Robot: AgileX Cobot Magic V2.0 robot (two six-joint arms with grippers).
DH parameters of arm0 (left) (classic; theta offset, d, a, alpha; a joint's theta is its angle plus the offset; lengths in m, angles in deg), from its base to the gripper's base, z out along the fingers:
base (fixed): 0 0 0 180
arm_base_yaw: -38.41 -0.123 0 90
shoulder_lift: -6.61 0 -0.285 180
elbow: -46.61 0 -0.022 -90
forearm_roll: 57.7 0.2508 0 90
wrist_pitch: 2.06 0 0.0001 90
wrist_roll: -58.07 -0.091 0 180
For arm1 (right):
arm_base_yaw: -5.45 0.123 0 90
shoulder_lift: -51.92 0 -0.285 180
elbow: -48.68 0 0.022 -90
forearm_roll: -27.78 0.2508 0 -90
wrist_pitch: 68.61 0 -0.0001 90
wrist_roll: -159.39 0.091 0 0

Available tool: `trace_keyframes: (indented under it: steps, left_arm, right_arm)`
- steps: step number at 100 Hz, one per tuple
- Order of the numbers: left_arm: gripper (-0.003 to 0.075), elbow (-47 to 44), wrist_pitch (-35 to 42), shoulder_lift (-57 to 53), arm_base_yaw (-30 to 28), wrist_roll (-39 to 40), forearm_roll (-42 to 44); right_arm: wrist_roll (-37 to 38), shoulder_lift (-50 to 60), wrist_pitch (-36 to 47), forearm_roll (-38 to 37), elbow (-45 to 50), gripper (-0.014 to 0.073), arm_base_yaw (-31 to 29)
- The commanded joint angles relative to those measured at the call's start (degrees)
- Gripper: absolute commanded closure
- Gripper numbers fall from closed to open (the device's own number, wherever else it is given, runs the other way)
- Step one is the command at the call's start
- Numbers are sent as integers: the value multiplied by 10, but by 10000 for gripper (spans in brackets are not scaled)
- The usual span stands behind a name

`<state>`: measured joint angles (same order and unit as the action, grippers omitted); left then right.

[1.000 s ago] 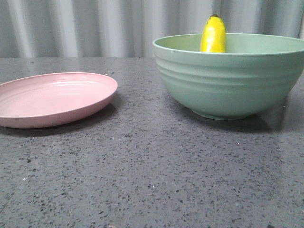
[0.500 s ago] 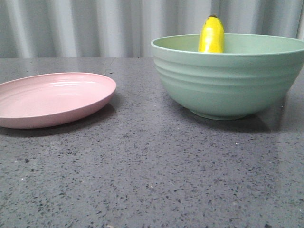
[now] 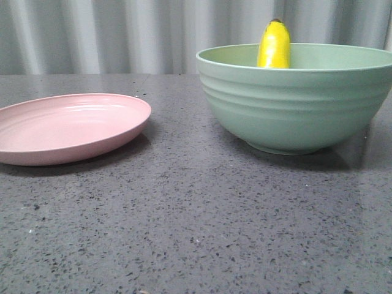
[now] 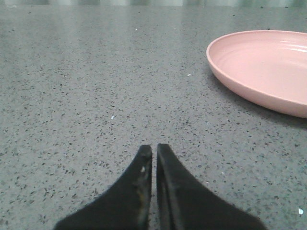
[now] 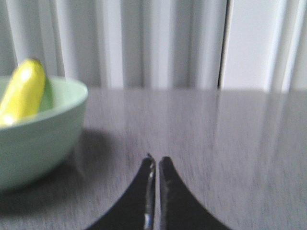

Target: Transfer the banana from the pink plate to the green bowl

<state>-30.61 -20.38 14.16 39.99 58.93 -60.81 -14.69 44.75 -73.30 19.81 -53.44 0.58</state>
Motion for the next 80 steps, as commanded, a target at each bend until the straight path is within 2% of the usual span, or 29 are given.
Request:
trace_keyframes:
  steps: [1,18,80]
  left_arm:
    - [741,-6,34,-16,0,4,-3]
    - [741,-6,34,-16,0,4,-3]
    - [741,-6,34,-16,0,4,-3]
  right_arm:
    - [2,13,-44,-1,11,665,-5]
    - [2,13,-120,-1,11,665,-5]
    - [2,13,-124,2,11,665,-5]
